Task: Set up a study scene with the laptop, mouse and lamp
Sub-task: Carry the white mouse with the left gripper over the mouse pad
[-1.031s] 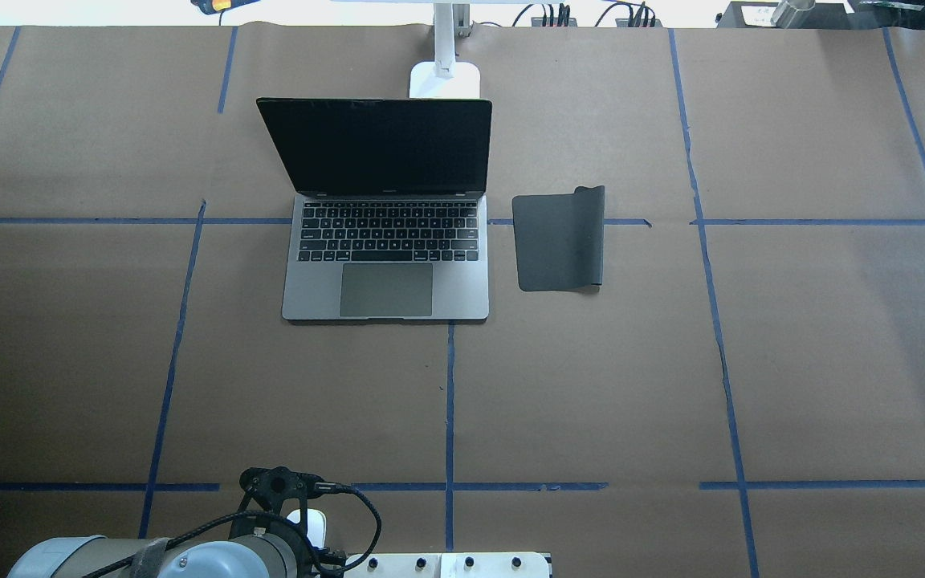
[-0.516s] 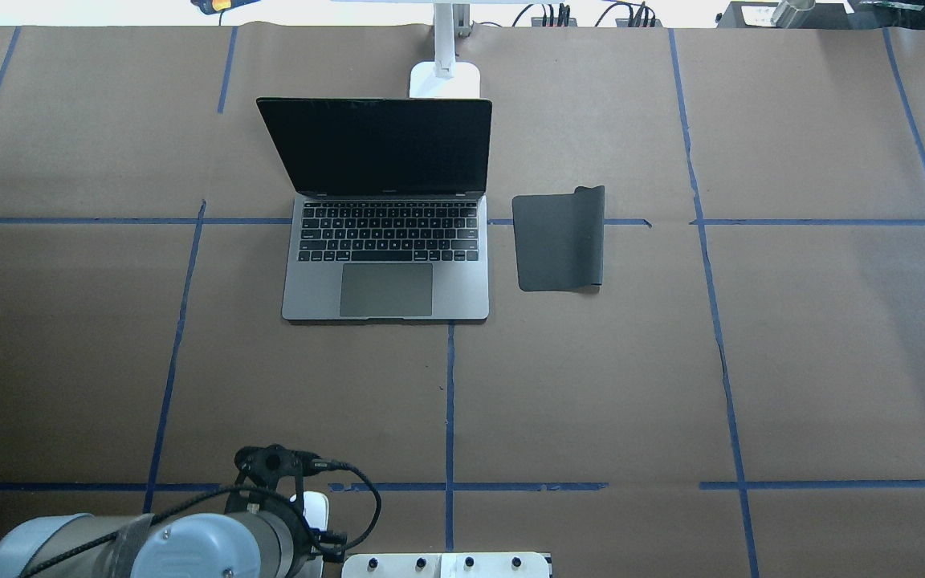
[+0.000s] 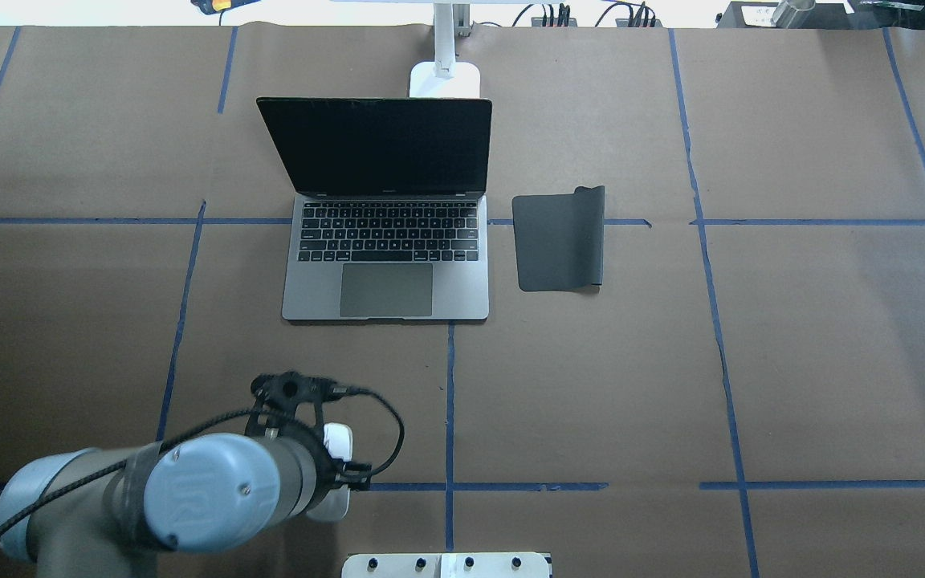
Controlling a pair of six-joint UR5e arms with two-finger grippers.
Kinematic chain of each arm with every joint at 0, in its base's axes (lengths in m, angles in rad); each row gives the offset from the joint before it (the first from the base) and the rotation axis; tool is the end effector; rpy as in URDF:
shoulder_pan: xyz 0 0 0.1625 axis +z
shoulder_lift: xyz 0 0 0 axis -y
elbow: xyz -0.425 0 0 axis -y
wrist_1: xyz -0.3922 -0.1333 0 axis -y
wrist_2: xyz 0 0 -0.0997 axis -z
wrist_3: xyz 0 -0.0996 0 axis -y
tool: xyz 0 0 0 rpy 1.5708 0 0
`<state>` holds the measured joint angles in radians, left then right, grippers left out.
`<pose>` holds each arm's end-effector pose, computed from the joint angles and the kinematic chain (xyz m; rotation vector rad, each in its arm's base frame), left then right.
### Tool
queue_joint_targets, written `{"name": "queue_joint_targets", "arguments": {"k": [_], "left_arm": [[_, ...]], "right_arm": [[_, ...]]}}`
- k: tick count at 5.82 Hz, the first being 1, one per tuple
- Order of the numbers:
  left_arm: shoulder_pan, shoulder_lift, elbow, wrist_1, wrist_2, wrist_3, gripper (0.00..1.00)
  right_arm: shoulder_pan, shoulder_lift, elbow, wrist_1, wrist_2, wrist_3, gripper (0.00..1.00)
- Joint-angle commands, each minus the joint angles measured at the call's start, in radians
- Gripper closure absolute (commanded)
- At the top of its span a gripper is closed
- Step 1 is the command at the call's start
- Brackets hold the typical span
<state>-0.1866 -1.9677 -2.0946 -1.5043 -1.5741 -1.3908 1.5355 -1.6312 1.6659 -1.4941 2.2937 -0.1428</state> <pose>0.5082 -0.2313 0.2325 0.1527 0.8405 -0.0048 0.0507 -0.4758 0.6363 0.1454 -0.7167 -0.2104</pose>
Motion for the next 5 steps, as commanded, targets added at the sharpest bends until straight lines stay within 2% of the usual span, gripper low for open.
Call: {"name": "queue_joint_targets", "arguments": {"k": [1, 4, 5], "left_arm": [[-0.103, -0.151, 0.081, 0.062, -0.039, 0.042, 0.65], [-0.242, -0.476, 0.443, 0.053, -0.115, 0.096, 0.65], [-0.258, -0.619, 0.628, 0.043, -0.129, 0.096, 0.65]], "right_arm": [[0.000, -0.001, 0.000, 0.002, 0.001, 0.000, 0.00], [0.000, -0.001, 0.000, 0.000, 0.001, 0.003, 0.00], [0.000, -0.001, 0.000, 0.000, 0.001, 0.003, 0.00]]}}
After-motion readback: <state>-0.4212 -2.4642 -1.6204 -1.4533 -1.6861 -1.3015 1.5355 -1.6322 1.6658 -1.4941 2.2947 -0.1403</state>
